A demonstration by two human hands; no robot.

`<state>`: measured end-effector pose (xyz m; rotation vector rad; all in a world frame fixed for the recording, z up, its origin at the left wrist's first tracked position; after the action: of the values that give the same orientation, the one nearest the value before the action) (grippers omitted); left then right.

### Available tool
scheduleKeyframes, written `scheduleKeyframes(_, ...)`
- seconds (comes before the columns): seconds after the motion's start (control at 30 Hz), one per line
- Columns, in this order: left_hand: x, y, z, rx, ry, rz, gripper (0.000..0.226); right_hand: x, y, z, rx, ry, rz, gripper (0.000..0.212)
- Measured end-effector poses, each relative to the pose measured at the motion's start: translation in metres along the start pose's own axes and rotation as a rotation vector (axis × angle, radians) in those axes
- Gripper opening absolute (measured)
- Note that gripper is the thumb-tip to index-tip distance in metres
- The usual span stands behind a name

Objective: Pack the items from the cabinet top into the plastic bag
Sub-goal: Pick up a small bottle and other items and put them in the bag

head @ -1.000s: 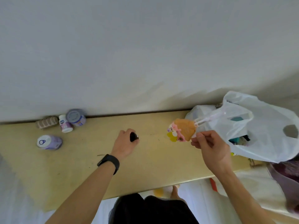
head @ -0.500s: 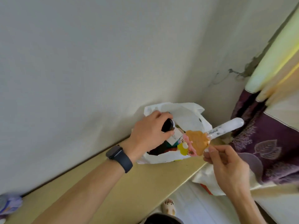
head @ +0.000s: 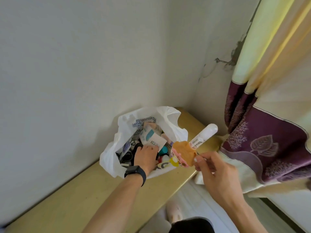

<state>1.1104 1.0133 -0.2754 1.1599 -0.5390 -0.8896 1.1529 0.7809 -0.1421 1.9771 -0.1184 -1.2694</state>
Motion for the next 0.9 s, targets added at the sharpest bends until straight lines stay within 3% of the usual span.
scheduleKeyframes(0.27,-0.021,0.022,0.004,0.131,-0.010,0.024,0.045,-0.001,-0.012,-0.027,-0.014,0.072,-0.016,0.008)
scheduleKeyframes(0.37,-0.038,0.057,0.021,0.342,-0.042,-0.108,0.049,-0.012,-0.026,-0.042,-0.058,0.115,-0.001,0.008)
scheduleKeyframes(0.47,-0.067,0.088,0.038,0.516,0.046,-0.241,0.047,-0.027,-0.047,-0.064,-0.167,0.151,0.021,0.009)
scheduleKeyframes(0.57,-0.106,0.100,0.045,0.324,0.297,-0.206,0.053,-0.041,-0.075,-0.087,-0.262,0.169,0.077,0.016)
scheduleKeyframes(0.63,-0.129,0.102,0.050,0.170,0.444,-0.029,0.053,-0.049,-0.098,-0.100,-0.358,0.161,0.064,0.019)
scheduleKeyframes(0.7,-0.145,0.104,0.053,0.124,0.507,0.257,0.044,-0.051,-0.123,-0.108,-0.490,0.103,-0.034,0.017)
scheduleKeyframes(0.83,-0.164,0.122,0.060,0.257,0.589,1.090,0.028,-0.030,-0.171,-0.111,-0.743,-0.243,-0.390,0.023)
scheduleKeyframes(0.9,-0.162,0.137,0.063,0.333,0.535,1.237,0.030,-0.021,-0.184,-0.114,-0.822,-0.301,-0.422,0.030)
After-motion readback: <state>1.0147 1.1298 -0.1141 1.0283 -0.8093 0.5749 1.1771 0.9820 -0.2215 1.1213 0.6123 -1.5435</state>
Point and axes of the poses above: each hand's wrist, its own z-axis away from the middle knuckle, its own y-axis out of the back of the hand, x = y × z, the point moved 5 cm from there along -z, towards the middle knuckle, and after that the axes turned 13 degrees about y, right-handed, at the moved point
